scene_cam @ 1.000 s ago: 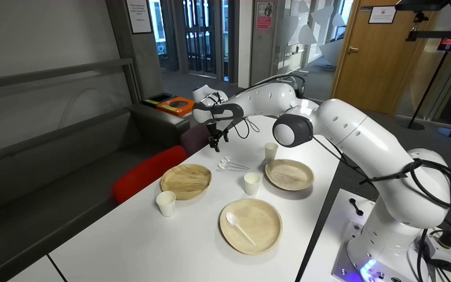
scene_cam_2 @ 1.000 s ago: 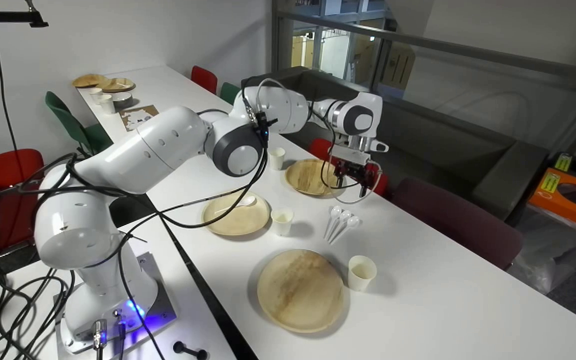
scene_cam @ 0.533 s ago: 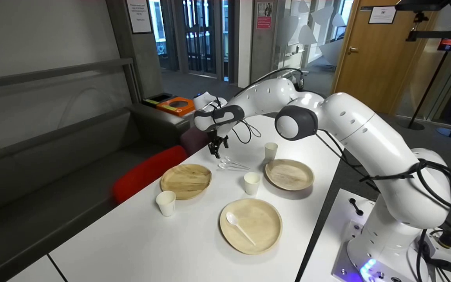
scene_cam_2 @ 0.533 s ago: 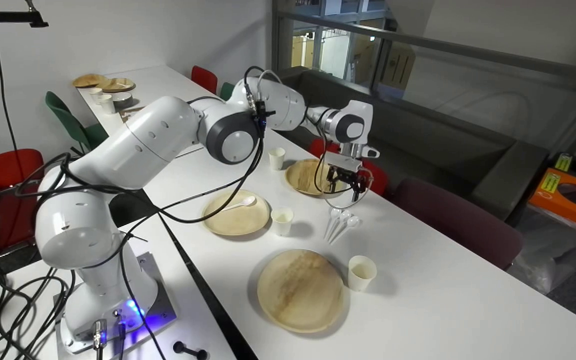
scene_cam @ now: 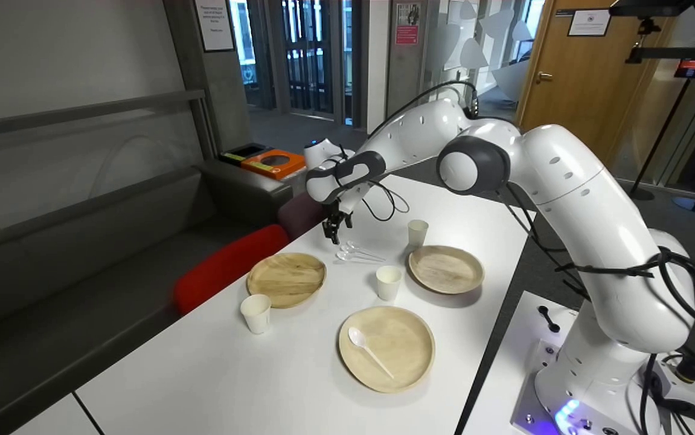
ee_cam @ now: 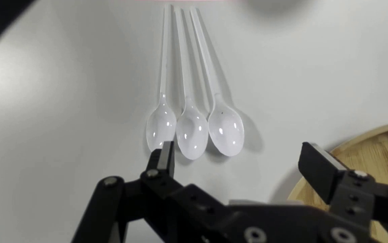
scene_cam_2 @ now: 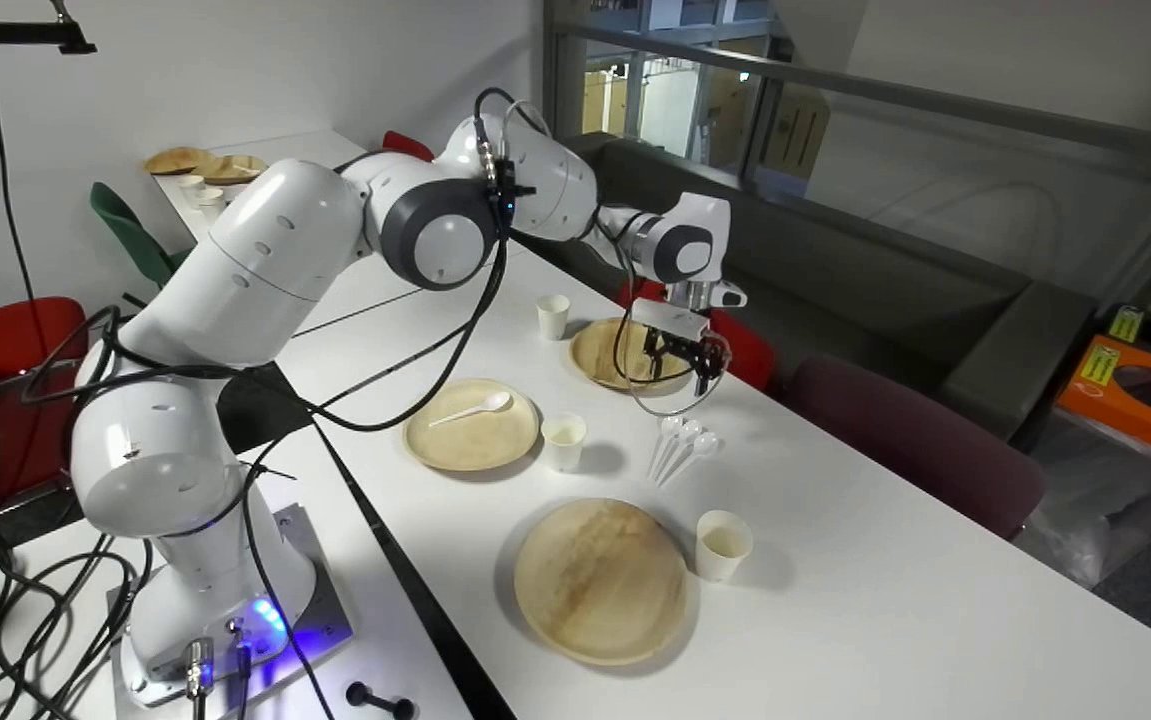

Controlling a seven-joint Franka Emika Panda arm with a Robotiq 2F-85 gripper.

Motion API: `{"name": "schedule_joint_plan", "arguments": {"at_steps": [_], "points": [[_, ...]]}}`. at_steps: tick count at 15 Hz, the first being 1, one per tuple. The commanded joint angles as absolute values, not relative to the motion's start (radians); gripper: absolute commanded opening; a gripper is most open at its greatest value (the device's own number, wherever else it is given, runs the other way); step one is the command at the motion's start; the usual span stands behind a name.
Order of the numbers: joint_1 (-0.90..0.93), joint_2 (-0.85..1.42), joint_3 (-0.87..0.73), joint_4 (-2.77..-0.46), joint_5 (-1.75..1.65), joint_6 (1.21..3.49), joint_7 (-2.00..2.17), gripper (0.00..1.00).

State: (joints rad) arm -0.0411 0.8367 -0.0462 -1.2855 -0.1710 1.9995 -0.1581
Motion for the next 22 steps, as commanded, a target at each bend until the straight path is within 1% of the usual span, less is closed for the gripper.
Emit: {"name": "schedule_joint_plan", "arguments": {"at_steps": [1, 8, 14, 20, 21, 22], "points": [[-0.035, 0.658, -0.036, -1.517, -0.151, 2.05, -0.104, 1.0], [0.02, 0.431, -0.02, -1.796, -0.126, 2.088, 0.06, 1.0], [0.123, 0.261, -0.012, -2.073, -0.217, 2.128, 0.204, 1.0], [0.174, 0.095, 0.044, -2.382, -0.259, 2.131, 0.274, 1.0], [0.166, 0.07, 0.054, -2.404, -0.25, 2.086, 0.234, 1.0], [0.163, 0.188, 0.056, -2.287, -0.247, 2.09, 0.262, 1.0]]}}
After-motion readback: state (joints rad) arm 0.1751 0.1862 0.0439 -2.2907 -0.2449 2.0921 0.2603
